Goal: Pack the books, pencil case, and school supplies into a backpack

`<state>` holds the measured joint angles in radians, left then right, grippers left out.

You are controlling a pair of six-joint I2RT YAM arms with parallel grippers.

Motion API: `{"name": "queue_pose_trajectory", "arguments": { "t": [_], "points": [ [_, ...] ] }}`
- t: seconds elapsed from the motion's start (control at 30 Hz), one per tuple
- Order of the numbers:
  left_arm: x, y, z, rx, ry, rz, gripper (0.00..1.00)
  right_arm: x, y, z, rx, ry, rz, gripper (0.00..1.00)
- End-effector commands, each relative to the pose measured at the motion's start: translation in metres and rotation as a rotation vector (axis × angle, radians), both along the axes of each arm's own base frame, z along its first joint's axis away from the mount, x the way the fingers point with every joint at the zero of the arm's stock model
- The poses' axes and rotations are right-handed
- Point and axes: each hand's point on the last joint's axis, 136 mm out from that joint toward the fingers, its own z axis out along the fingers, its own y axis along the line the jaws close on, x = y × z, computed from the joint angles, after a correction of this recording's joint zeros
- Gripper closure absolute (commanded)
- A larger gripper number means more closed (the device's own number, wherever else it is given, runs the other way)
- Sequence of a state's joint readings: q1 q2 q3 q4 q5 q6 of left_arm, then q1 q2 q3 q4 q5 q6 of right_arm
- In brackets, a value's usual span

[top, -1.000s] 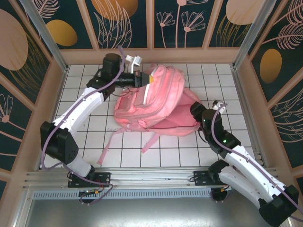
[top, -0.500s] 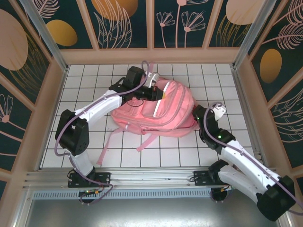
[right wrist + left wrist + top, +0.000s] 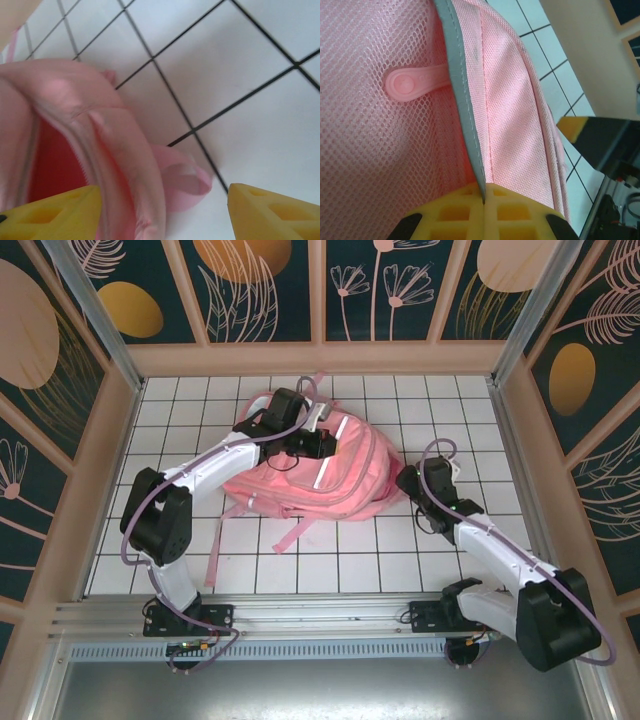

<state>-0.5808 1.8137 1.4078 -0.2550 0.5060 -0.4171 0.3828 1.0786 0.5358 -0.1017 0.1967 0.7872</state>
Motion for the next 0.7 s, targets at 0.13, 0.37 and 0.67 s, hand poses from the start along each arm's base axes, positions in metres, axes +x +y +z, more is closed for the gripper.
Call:
{"name": "queue_pose_trajectory", "arguments": {
  "t": [0.13,0.37,0.67],
  "points": [
    [0.058,0.007,0.003,-0.078,0.037,0.182,0.89,0.003,0.049,0.058,-0.016,-0.185,0.217,0.32],
    [0.072,-0.005,0.022,-0.209,0.073,0.191,0.74,-0.013,0.082,0.07,-0.051,-0.236,0.37,0.32],
    [0.035,0.044,0.073,-0.113,-0.084,0.257,0.47,-0.089,0.175,0.058,-0.093,-0.256,0.84,0.38]
  ]
}}
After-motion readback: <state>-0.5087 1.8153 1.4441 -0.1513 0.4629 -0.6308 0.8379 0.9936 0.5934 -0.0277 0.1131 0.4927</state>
